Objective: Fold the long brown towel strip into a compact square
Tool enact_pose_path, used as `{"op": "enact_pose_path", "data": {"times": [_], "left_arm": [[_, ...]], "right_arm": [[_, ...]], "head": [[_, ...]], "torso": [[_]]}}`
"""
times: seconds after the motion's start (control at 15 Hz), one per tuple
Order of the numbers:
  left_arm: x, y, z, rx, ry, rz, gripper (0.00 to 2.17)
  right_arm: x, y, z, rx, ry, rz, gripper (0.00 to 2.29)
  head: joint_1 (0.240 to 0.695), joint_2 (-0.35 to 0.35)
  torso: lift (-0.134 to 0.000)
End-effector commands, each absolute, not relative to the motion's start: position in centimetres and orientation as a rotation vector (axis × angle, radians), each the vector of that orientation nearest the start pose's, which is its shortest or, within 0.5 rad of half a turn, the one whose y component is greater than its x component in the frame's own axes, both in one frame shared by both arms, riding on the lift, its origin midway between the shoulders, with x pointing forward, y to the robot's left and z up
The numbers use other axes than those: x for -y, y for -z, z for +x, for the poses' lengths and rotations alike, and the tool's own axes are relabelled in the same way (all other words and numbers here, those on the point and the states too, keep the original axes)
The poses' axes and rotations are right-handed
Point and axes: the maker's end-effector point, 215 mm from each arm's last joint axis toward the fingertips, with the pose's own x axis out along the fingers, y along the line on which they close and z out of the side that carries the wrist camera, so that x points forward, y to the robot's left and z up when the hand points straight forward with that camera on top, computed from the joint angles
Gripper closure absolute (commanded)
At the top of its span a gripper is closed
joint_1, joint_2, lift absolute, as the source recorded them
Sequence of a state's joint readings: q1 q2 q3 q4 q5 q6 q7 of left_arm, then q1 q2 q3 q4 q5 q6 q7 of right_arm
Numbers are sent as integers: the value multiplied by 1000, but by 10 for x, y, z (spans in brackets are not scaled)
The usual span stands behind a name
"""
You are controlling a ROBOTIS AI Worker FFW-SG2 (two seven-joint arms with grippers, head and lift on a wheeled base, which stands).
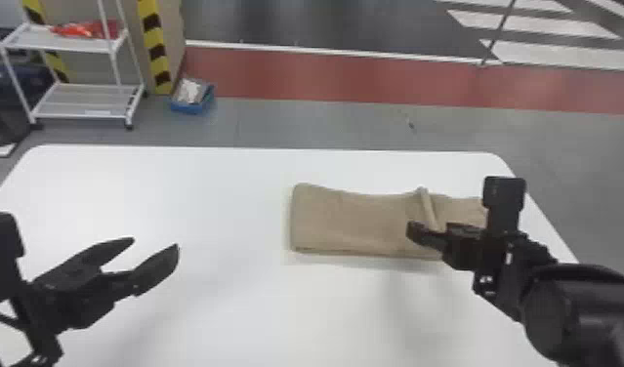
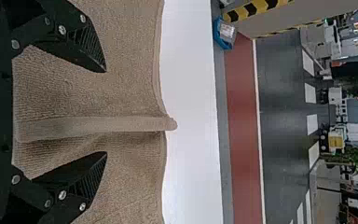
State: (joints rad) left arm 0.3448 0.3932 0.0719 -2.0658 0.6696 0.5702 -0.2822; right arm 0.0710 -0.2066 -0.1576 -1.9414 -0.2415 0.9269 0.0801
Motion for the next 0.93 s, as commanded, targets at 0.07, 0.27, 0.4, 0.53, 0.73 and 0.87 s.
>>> {"op": "enact_pose_path", "data": {"times": [0.07, 0.27, 0.4, 0.53, 0.73, 0.87], "left_arm": [[-196, 377, 452, -410, 493, -293, 22], [-196, 378, 452, -412, 494, -293, 22], [-195, 378, 451, -413, 495, -293, 22], [-196, 378, 452, -412, 493, -291, 22], [-198, 380, 452, -415, 490, -289, 22], [-198, 382, 452, -418, 489, -287, 22]], "right_arm": [[315, 426, 500, -627, -24, 62, 394], [313, 437, 489, -666, -25, 65, 407], [312, 438, 489, -666, -24, 73, 515], [313, 440, 487, -677, -23, 72, 532], [313, 443, 479, -697, -22, 76, 532], [316, 438, 478, -693, -14, 68, 532]], "head": [[695, -141], [695, -139], [695, -137], [695, -137], [695, -138], [695, -138]], "torso": [[-124], [-124], [-124], [-124], [-124], [-124]]}}
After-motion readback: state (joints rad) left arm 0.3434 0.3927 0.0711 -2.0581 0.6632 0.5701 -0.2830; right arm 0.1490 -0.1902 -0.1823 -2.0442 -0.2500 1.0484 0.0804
